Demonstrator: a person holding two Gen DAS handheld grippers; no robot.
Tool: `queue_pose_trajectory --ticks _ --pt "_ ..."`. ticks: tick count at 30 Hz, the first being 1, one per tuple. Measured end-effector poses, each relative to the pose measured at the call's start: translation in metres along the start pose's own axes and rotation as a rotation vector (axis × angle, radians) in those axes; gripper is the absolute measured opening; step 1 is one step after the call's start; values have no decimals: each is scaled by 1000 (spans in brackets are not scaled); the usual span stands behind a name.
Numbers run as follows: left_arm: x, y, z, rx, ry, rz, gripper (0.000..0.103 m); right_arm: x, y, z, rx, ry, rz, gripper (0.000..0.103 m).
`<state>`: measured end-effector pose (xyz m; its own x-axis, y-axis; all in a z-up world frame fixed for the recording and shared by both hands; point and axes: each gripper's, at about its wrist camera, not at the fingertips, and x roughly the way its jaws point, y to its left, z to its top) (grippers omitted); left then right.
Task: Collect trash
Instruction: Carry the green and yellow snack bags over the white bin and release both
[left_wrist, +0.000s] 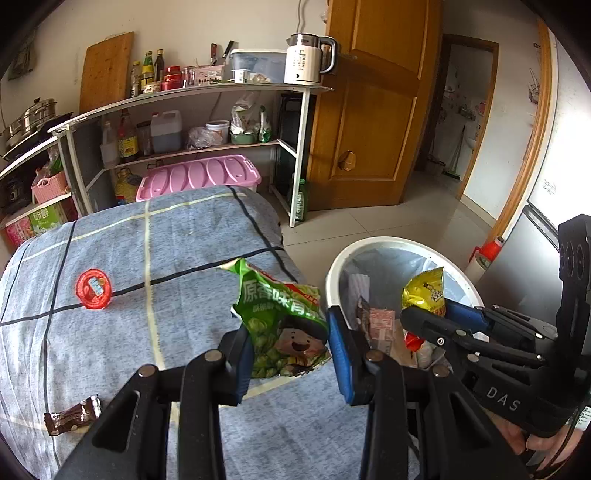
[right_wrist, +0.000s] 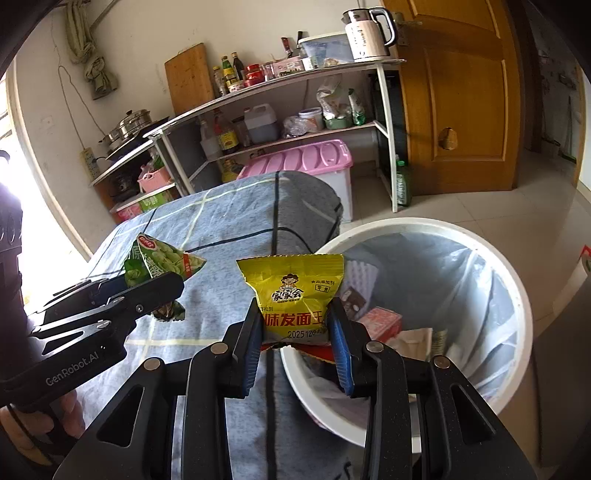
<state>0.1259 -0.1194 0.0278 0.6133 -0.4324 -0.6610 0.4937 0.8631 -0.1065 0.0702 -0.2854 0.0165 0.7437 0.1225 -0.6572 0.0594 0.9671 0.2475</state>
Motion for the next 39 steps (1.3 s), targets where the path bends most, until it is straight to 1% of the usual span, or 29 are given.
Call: queue_pose_trajectory --ticks 8,10,13,17,22,28,31,32,34,35,36,39 --pt "21 -46 4 36 32 -71 38 -11 -47 1 37 3 -73 35" --pt "27 -56 4 44 44 -91 38 -11 -59 0 50 13 -88 35" --pt "38 -74 2 66 63 -98 38 -9 -77 -3 67 29 -110 35" --pt "52 -92 -4 77 105 -127 38 -3 -95 -6 81 55 -142 35" --pt "64 -103 -9 90 137 -133 39 5 -116 -9 99 84 -165 36" --pt "73 -108 -9 88 153 -125 39 11 -127 -13 102 106 -173 36" --pt "74 -107 -10 86 159 -124 42 14 -127 -12 90 116 -171 36" --pt "74 -107 -10 87 158 -125 45 16 -127 -12 87 119 -175 37" --pt "75 -106 -9 85 161 -121 46 17 -125 -13 76 123 -193 42" --pt "75 -105 -9 81 163 -123 47 17 -124 -12 74 122 -198 48" --pt "75 -104 -10 77 164 -124 48 17 -124 -13 73 122 -197 52" --pt "73 -103 -11 80 161 -119 53 16 -123 -15 77 120 -193 53"
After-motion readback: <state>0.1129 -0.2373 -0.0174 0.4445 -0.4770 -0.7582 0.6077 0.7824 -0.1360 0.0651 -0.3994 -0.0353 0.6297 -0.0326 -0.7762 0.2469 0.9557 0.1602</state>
